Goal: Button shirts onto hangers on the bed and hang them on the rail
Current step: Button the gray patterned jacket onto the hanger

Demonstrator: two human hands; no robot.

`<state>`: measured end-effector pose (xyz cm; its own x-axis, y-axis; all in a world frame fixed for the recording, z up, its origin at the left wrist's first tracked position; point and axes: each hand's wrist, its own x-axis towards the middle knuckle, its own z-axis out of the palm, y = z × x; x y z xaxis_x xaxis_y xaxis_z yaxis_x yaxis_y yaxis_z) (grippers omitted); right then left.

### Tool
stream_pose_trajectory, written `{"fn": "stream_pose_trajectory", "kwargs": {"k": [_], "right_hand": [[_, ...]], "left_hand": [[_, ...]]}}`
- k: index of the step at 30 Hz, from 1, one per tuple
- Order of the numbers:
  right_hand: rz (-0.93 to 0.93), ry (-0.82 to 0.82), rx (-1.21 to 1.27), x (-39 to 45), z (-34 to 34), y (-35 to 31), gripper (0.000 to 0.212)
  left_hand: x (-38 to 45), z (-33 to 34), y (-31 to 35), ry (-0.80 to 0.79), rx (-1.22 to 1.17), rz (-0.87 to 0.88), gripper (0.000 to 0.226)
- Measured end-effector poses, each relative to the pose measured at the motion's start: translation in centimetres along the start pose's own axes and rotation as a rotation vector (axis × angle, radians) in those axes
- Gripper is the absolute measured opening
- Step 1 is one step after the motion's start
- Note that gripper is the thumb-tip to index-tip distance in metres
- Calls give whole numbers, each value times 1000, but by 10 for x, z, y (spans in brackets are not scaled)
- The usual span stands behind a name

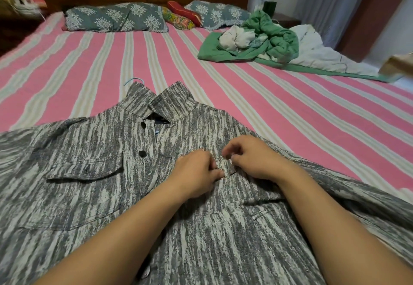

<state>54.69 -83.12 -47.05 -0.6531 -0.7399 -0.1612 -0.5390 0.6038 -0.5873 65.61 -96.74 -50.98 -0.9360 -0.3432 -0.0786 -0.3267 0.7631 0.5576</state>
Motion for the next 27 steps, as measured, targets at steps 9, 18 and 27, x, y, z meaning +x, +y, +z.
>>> {"fn": "stream_pose_trajectory", "kwargs": {"k": [9,18,27], "right_hand": [[-161,-155,-230,-10,3,-5,32],[-230,-96,-348,-9,9,-5,19],[-422,161,-517,-19,18,-4,13]], "left_hand": [[-4,-10,-15,125,106,340,8],[2,-10,-26,192,298,677,22],[-1,-10,-27,379,308,740,27]]}}
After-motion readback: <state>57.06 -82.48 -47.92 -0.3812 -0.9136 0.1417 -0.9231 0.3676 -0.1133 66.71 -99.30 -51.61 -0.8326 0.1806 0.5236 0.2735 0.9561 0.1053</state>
